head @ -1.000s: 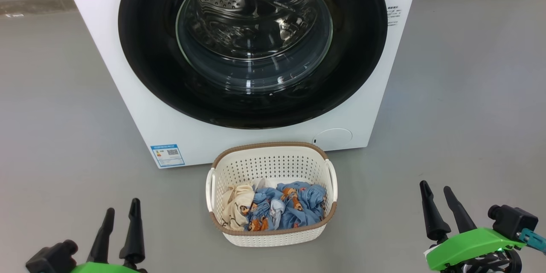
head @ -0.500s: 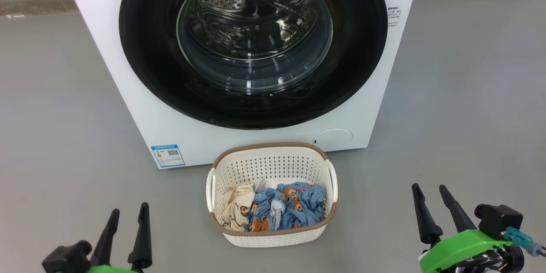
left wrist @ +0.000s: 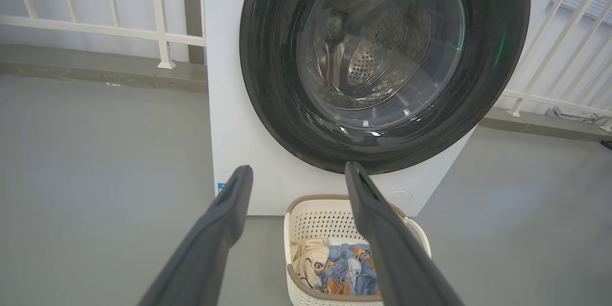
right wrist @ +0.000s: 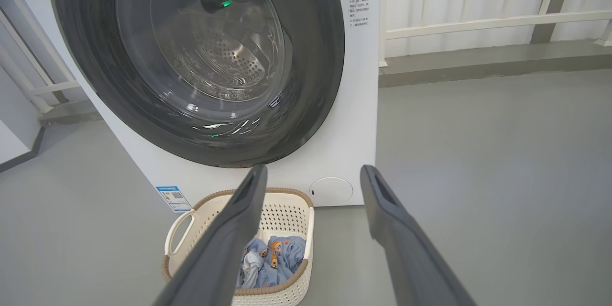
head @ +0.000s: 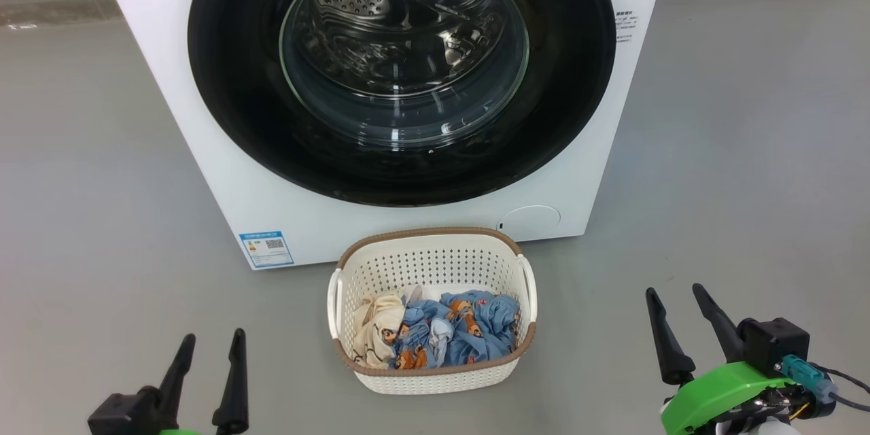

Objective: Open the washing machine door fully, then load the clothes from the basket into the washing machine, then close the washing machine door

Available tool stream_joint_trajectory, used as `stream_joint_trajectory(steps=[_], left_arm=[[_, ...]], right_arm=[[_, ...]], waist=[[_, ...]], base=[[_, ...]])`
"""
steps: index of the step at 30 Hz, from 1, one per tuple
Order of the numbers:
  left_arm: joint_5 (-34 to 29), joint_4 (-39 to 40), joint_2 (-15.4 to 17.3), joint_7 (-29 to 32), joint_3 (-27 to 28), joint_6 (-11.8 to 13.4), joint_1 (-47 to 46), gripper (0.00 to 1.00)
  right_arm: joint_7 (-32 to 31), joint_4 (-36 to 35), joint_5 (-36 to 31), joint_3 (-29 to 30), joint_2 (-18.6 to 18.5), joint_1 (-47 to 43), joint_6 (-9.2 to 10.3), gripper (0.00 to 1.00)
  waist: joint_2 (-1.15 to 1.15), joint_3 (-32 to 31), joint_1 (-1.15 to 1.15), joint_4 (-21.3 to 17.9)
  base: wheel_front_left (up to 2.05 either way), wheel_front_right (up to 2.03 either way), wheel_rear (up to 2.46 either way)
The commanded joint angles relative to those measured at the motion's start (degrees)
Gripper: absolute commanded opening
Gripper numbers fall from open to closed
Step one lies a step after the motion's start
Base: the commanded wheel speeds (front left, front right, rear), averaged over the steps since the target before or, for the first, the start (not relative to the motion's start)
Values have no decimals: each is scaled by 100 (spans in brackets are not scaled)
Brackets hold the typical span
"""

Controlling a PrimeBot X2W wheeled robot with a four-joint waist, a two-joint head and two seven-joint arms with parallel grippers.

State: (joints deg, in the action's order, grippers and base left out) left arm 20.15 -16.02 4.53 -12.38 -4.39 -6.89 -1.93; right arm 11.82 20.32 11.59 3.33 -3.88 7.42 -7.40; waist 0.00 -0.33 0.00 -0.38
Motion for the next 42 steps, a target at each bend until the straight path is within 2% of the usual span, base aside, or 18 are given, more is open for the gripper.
stream_joint_trajectory(steps=[1,10,42], left_arm=[[-192,93,115,-110,150,-54,-267,100],[-647,42,111,-261,140,-59,-287,100],[-625,-172,51,-262,277,-39,-317,100]], right_arm=[[120,-114,-278,-152,-16,248,-8,100],[264,-104,-841,-144,-3,282,-9,100],[281,-81,-684,-67,55,239,-9,100]], waist=[[0,-1,0,-1],[0,-8,0,-4],[0,-38,0,-39]], base=[[0,0,0],[0,0,0],[0,0,0]])
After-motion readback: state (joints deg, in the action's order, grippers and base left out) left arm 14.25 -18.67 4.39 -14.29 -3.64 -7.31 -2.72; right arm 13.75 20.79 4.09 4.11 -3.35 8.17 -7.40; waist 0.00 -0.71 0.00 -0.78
